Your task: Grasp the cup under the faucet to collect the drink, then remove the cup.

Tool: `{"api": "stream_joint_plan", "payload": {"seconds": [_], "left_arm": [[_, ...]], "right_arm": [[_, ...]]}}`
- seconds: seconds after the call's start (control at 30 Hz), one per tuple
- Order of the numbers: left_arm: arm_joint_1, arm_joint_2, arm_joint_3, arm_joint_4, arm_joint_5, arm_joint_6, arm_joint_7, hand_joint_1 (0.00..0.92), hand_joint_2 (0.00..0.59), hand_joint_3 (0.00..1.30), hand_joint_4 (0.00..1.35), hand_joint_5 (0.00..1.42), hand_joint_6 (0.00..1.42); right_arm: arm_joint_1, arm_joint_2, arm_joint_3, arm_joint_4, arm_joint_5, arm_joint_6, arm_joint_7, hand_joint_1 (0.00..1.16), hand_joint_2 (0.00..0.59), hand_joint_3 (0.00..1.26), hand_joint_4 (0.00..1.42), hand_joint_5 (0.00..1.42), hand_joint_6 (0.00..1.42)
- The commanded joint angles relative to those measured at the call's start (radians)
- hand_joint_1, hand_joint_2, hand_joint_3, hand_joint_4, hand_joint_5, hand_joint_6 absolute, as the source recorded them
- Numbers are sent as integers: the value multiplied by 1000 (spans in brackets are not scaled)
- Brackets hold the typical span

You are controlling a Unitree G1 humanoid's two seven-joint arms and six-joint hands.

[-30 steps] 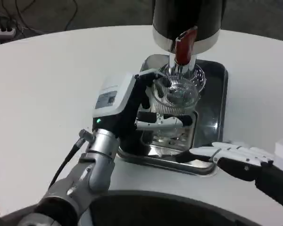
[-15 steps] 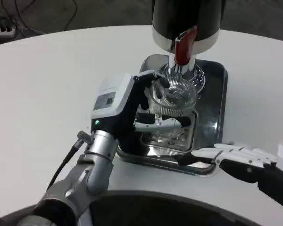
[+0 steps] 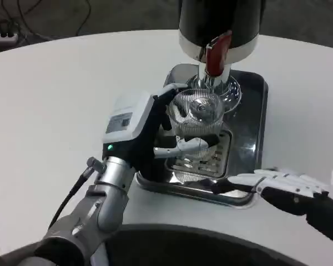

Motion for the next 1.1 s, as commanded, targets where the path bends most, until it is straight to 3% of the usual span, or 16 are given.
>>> {"api": "stream_joint_plan", "payload": {"seconds": [0.03,0.2,0.33,0.53,0.77,0.83,1.1], "left_arm": [[27,9,-6,-1,1,9,-17,350,117,364,567,783,607],[27,9,-4,1,-4,3,-28,290,129,293,498,672,535],[29,11,1,5,-13,-6,-49,272,115,191,365,546,467],[33,14,3,6,-23,-22,-69,244,97,119,288,525,451],[40,15,18,5,-51,-43,-106,135,54,1,114,419,382],[46,15,28,6,-66,-54,-117,93,43,0,9,308,310],[75,16,63,-7,-107,-84,-146,12,1,0,0,61,86]], "right_arm": [[8,4,-4,-14,6,-20,-12,572,453,215,171,133,80],[9,6,-2,-14,6,-20,-13,573,453,215,173,133,80],[7,7,1,-14,6,-17,-14,574,453,219,177,133,80],[8,8,5,-14,5,-15,-16,575,453,223,180,133,80],[2,8,12,-14,2,-9,-17,576,453,224,183,133,80],[1,9,16,-14,0,-7,-17,576,453,224,183,133,80],[6,14,19,-14,-5,-9,-20,580,458,224,184,133,80]]}}
